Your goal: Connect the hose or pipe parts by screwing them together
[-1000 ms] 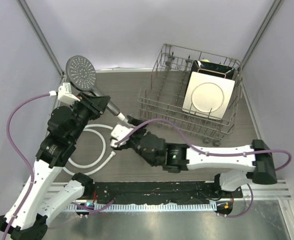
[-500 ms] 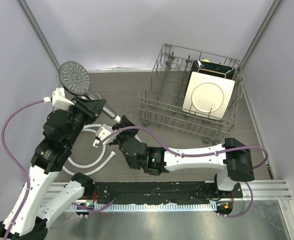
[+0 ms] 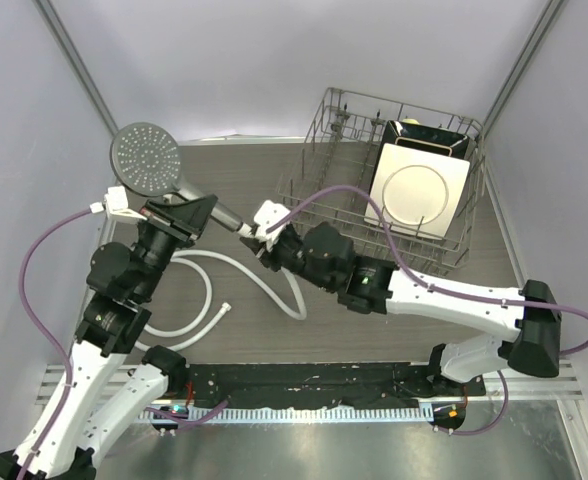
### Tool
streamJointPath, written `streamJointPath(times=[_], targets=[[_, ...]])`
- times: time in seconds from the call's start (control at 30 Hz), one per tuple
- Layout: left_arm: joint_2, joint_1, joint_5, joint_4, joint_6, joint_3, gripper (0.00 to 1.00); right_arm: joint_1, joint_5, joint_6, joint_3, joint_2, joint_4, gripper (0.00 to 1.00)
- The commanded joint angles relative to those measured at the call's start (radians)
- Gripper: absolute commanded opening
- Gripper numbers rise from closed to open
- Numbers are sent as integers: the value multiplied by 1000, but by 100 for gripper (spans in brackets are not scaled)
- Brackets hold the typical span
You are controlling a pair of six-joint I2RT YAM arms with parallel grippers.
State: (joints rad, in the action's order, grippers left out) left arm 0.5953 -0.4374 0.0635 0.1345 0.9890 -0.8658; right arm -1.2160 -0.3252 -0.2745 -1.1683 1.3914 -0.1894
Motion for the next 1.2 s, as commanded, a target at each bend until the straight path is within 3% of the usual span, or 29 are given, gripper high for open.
streamJointPath(times=[0.0,0.13,0.33,0.47,0.53,0.63,0.77,0.87,1.03,1.17], targets=[[-38,-9,-163,-205,3,68,0,134,251,273,13,-77,-140,1],[-40,-8,-198,-291,0,102,0,206,458,441,41,-78,-208,1],[-57,-9,-238,-432,2,177,0,331,630,665,113,-68,-398,1],[-66,-9,-234,-486,-4,202,0,421,761,940,163,-28,-637,1],[-61,-7,-215,-487,-7,200,0,427,776,957,160,-8,-642,1],[-46,-9,-192,-440,-21,166,0,427,772,920,142,-6,-559,13],[-25,-9,-143,-301,-53,102,0,426,726,827,128,-46,-400,49],[-19,-9,-81,-227,-69,64,0,415,632,704,124,-97,-262,67],[20,-9,-18,-92,-101,-13,0,351,418,410,52,-134,-18,76],[43,-8,25,-27,-115,-52,0,175,162,216,-14,-138,96,77]])
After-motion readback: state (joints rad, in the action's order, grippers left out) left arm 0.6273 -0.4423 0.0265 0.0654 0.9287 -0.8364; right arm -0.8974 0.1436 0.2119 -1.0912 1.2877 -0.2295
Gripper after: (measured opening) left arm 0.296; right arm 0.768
